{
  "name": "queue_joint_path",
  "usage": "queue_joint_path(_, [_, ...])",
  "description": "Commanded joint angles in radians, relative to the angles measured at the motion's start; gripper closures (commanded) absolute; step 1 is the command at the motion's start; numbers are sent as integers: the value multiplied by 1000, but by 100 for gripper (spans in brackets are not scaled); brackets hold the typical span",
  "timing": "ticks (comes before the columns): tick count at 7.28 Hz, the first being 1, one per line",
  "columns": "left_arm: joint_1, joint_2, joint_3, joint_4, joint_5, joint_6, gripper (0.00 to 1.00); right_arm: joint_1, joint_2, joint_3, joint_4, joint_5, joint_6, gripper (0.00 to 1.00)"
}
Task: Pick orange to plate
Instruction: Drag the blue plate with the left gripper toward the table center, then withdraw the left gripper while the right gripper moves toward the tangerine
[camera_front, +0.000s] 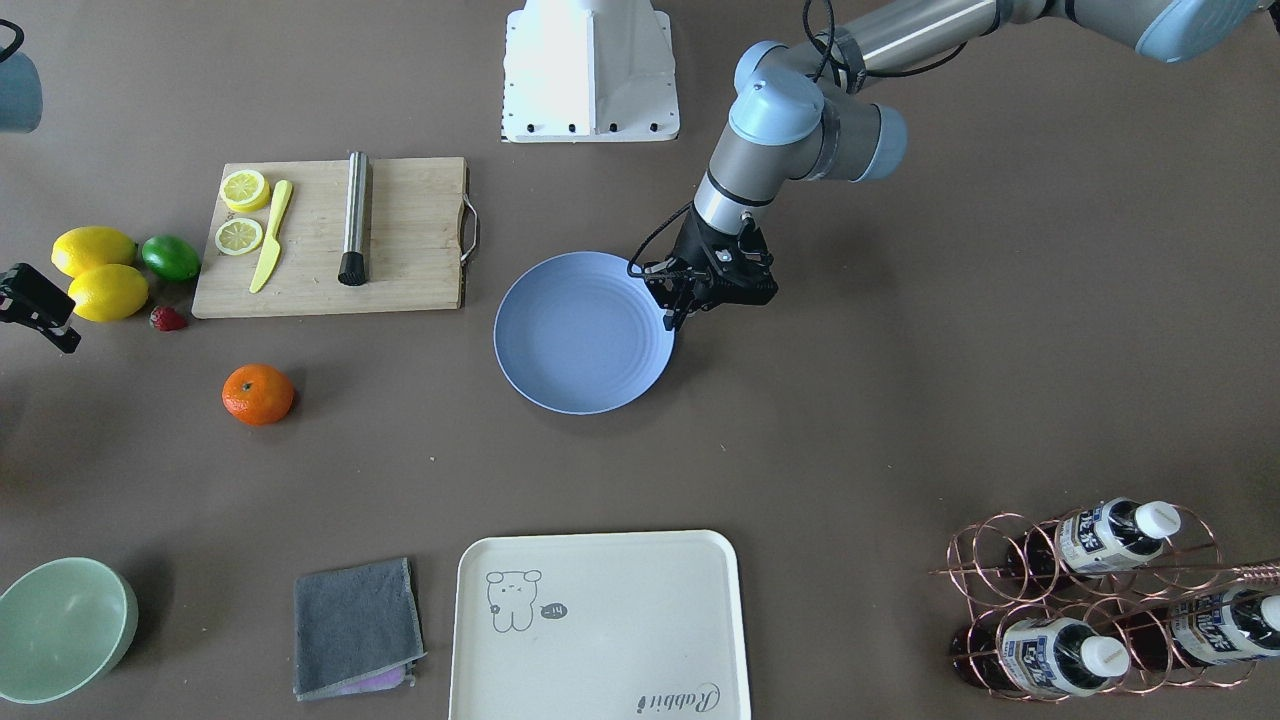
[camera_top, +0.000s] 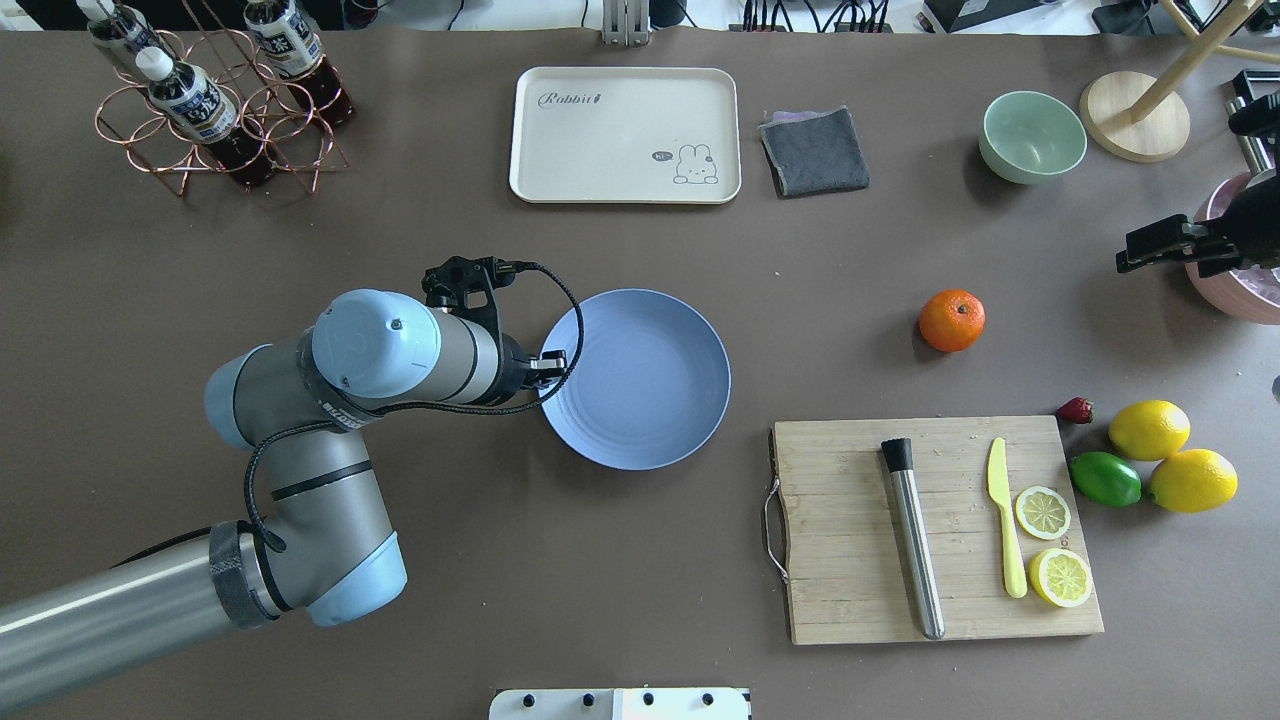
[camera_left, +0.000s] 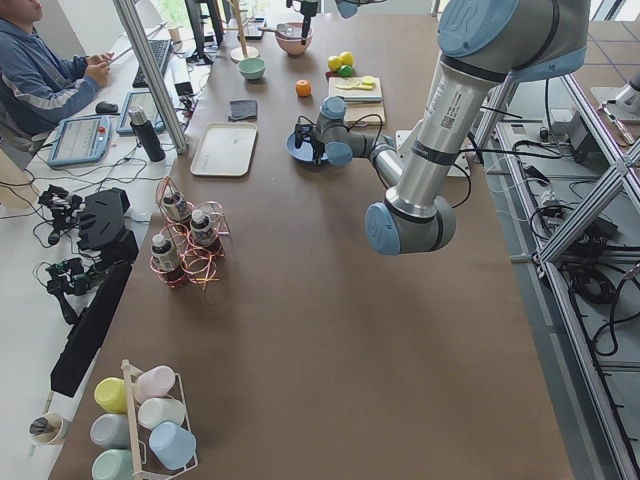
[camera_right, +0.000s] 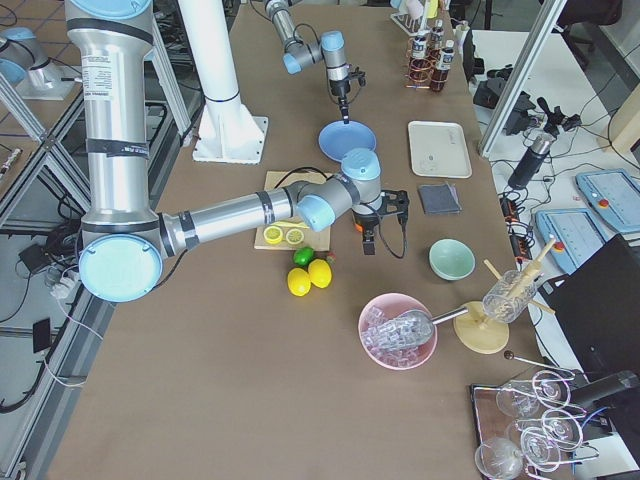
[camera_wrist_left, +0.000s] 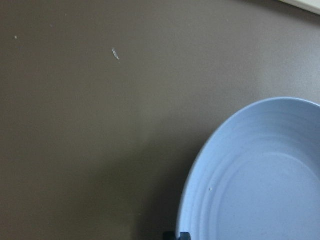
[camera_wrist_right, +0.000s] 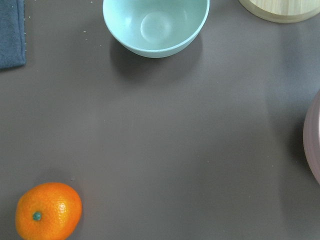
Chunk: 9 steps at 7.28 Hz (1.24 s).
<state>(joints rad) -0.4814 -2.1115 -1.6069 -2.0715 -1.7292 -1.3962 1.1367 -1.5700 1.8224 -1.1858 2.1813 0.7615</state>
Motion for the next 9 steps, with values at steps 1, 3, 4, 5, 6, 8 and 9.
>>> queue_joint_path(1, [-25,49,-42,4,22,26,2,-6,10,0,-2,-2,4,0])
queue_joint_path(3, [-244,173,-192,136,-237,246,2,-32,69,-34,-27,-17,7,0])
queue_joint_path(4, [-367,230,-224,187,-350,395,2,-55,126,-57,-81,-38,7,0])
queue_joint_path(5, [-494,302,-226,209,-457,604,2,-90,184,-60,-144,-52,27,0])
queue_joint_path(6, [-622,388,-222,211,-539,816,2,-127,241,-64,-219,-81,47,0])
queue_joint_path(8, [-898,541,-189,251,-633,1231,2,-194,309,-93,-238,-97,126,0])
queue_joint_path(9, [-964,600,-170,328,-641,1278,2,-222,333,-124,-229,-109,142,0])
